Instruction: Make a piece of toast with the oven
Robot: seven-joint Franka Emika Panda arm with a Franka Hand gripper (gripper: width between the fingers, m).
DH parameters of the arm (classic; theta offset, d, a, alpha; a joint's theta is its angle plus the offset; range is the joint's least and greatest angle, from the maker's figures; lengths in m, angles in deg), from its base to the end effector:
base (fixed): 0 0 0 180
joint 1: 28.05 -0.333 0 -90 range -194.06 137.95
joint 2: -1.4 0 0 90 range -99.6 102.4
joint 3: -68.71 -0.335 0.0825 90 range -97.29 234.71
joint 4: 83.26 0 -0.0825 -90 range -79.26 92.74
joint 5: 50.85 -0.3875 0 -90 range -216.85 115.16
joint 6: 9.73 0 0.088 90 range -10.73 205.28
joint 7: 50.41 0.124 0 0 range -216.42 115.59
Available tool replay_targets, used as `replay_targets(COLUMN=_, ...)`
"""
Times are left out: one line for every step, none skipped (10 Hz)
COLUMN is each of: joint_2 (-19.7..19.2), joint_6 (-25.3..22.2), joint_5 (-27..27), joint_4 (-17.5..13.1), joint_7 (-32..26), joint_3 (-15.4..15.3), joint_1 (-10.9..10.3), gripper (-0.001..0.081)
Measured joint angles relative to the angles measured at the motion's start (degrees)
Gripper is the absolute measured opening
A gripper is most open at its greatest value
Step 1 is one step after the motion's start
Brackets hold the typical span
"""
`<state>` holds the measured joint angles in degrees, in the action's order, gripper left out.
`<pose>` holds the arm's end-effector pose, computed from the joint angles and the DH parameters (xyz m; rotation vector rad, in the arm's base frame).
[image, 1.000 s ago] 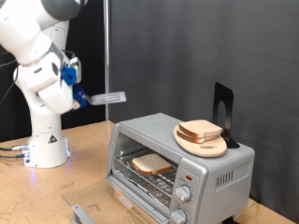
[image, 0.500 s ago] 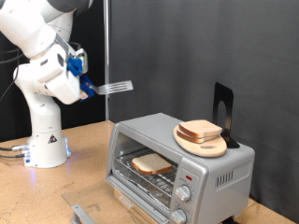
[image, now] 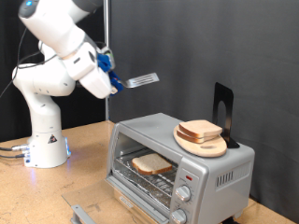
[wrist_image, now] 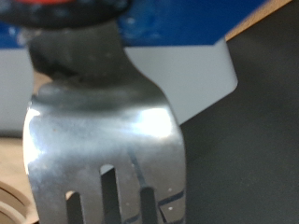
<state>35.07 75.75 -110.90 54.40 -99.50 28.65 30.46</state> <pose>0.4018 0.0135 0.4683 -2.3611 -0.2643 -0.1500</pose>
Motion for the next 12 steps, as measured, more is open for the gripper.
replay_targets(joint_2=2.03, joint_6=1.14, joint_5=-2.29, joint_4=1.17, joint_7=1.07, joint_3=-1.1, joint_1=-1.2, gripper=0.0269)
replay_targets(joint_2=3.89, joint_6=2.02, joint_5=-4.53, joint_4=2.03, joint_7=2.33, joint_3=-2.31, joint_1=-2.41, gripper=0.0269)
replay_targets(joint_2=5.59, joint_6=3.24, joint_5=-6.6, joint_4=2.65, joint_7=3.75, joint_3=-3.68, joint_1=-3.62, gripper=0.0269)
replay_targets(joint_2=7.08, joint_6=4.63, joint_5=-8.13, joint_4=3.05, joint_7=5.01, joint_3=-5.17, joint_1=-4.53, gripper=0.0269)
replay_targets(joint_2=8.24, joint_6=6.27, joint_5=-9.36, joint_4=3.35, joint_7=5.9, joint_3=-6.77, joint_1=-5.08, gripper=0.0269)
replay_targets(joint_2=9.01, joint_6=7.83, joint_5=-9.97, joint_4=3.61, joint_7=6.58, joint_3=-8.45, joint_1=-5.21, gripper=0.0269)
replay_targets(joint_2=9.34, joint_6=9.56, joint_5=-10.24, joint_4=3.82, joint_7=7.07, joint_3=-10.32, joint_1=-5.22, gripper=0.0269)
replay_targets(joint_2=9.35, joint_6=11.37, joint_5=-10.58, joint_4=4.13, joint_7=7.18, joint_3=-12.17, joint_1=-5.21, gripper=0.0269)
replay_targets(joint_2=9.34, joint_6=13.17, joint_5=-11.2, joint_4=4.63, joint_7=7.18, joint_3=-13.93, joint_1=-5.17, gripper=0.0269)
replay_targets(joint_2=9.31, joint_6=14.76, joint_5=-11.85, joint_4=5.2, joint_7=7.18, joint_3=-15.51, joint_1=-5.13, gripper=0.0269)
replay_targets(joint_2=9.29, joint_6=15.8, joint_5=-12.43, joint_4=5.68, joint_7=7.18, joint_3=-16.73, joint_1=-5.05, gripper=0.0269)
replay_targets(joint_2=9.26, joint_6=16.5, joint_5=-12.85, joint_4=6.08, joint_7=7.12, joint_3=-17.53, joint_1=-5.0, gripper=0.0269)
